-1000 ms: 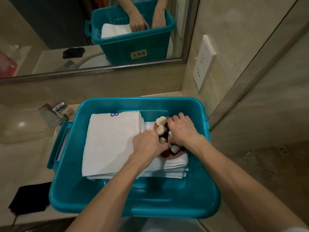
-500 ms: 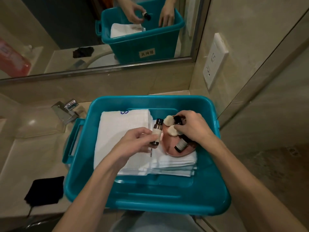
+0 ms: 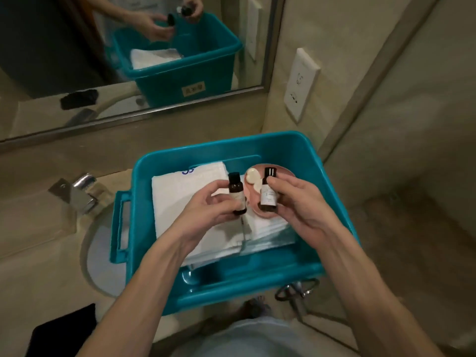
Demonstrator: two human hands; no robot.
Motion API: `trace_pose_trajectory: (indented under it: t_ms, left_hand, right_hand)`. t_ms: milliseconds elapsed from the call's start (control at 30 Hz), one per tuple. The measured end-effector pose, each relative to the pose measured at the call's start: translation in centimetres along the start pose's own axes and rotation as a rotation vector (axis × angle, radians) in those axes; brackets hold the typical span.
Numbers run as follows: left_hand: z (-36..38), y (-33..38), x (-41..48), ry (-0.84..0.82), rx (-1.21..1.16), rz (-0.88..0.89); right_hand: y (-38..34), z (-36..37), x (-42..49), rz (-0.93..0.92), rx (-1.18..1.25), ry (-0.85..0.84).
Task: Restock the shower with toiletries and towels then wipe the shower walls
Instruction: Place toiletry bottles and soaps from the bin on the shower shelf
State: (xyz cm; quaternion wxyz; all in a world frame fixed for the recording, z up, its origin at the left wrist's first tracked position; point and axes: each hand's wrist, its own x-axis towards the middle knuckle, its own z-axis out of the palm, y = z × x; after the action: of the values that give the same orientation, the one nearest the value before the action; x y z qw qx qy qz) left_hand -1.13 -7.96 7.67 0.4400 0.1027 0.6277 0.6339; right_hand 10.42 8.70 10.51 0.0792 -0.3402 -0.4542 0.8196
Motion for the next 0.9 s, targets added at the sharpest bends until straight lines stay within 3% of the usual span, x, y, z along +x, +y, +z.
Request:
trace_pose_trajectory:
  t_ms: [167, 367, 667, 900]
  left_hand:
    - [0.5, 0.2, -2.3, -0.122, 0.066, 0.100]
    - [4.4, 0.9, -5.3, -0.325, 0.053, 0.143]
    - [18.3, 0.2, -11.4, -0.763, 0.117, 0.168]
    - [30.5, -4.1, -18.2, -0.952, 0.166, 0.146]
  right_hand:
    - [3.6, 0.0, -6.1, -0.142, 0.207, 0.198]
    - [6.2, -2.0, -14.9, -0.266, 0.175, 0.428]
    - [7.7, -8.1, -29.8, -0.518, 0.258, 0.709]
    - [9.1, -16.2, -42.2, -0.647, 0.322, 0.888]
